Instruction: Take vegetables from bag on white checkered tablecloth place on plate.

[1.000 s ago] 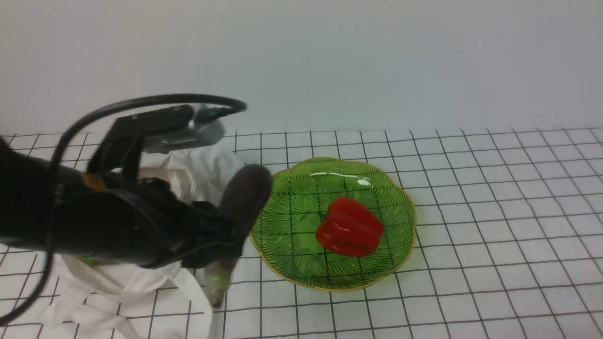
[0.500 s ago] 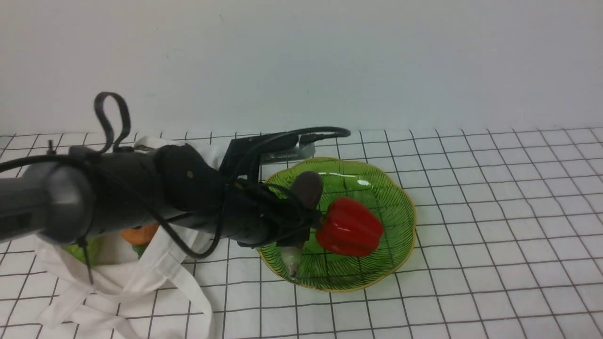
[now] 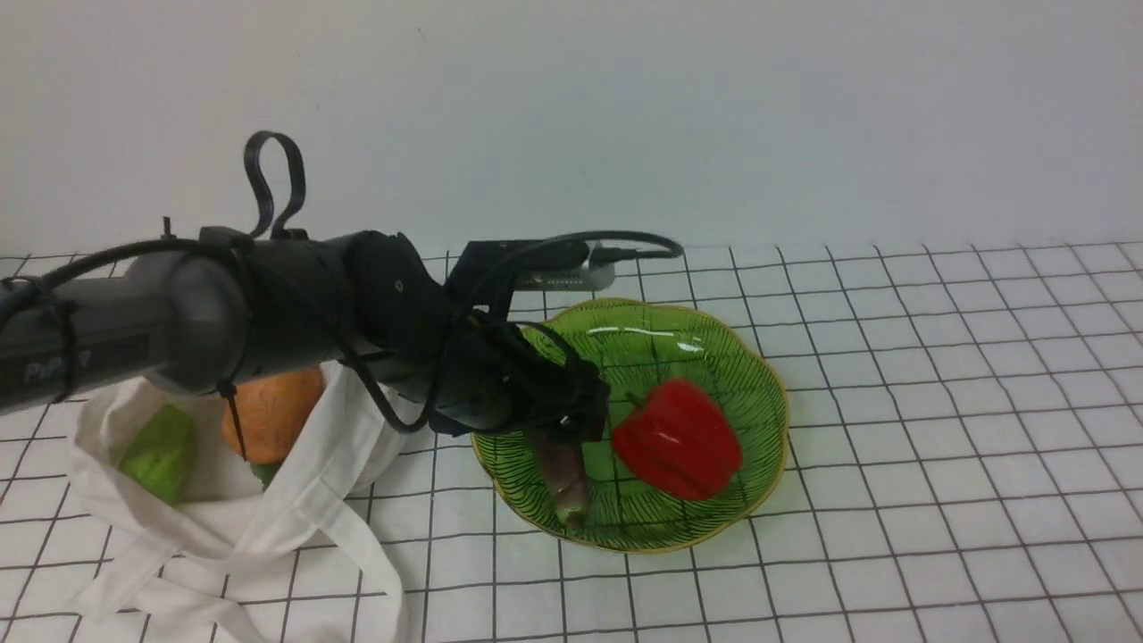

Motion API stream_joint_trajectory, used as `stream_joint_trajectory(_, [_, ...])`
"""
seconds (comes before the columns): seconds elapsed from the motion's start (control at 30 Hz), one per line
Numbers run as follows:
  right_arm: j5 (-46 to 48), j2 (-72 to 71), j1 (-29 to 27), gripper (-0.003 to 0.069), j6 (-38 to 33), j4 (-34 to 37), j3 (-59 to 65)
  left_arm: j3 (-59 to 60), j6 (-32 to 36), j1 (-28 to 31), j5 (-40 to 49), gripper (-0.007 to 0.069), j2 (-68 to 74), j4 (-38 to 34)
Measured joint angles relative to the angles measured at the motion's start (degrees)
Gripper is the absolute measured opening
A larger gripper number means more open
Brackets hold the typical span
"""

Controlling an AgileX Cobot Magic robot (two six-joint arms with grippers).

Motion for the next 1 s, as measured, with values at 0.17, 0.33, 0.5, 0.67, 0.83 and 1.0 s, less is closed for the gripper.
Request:
stream_joint_trajectory(0.17, [0.0,0.0,0.0,-0.0016,0.0,0.0,0.0,-3.79,-1.2,3.9,12.27,0.0442,-1.19,3.62])
stream_joint_trajectory(0.33, [0.0,0.0,0.0,-0.0016,0.0,0.0,0.0,-4.58,-2.81,5.11,18.06,0.0079,-10.13,10.96])
stream_joint_trajectory(0.5, [0.0,0.0,0.0,-0.0016,0.0,0.0,0.0,-4.52,-7.38,5.11,18.9,-0.0004,-25.39,16.32])
stream_joint_trajectory(0.67, [0.0,0.0,0.0,-0.0016,0.0,0.0,0.0,-0.72,-10.78,5.11,15.97,-0.0008,-39.57,20.23])
stream_joint_trajectory(0.83, [0.0,0.0,0.0,-0.0016,0.0,0.0,0.0,7.14,-11.61,5.11,10.74,-0.0008,-54.29,23.08])
stream_joint_trajectory(1.0, [0.0,0.0,0.0,-0.0016,0.0,0.0,0.0,16.99,-11.61,5.11,5.34,-0.0008,-69.8,23.74])
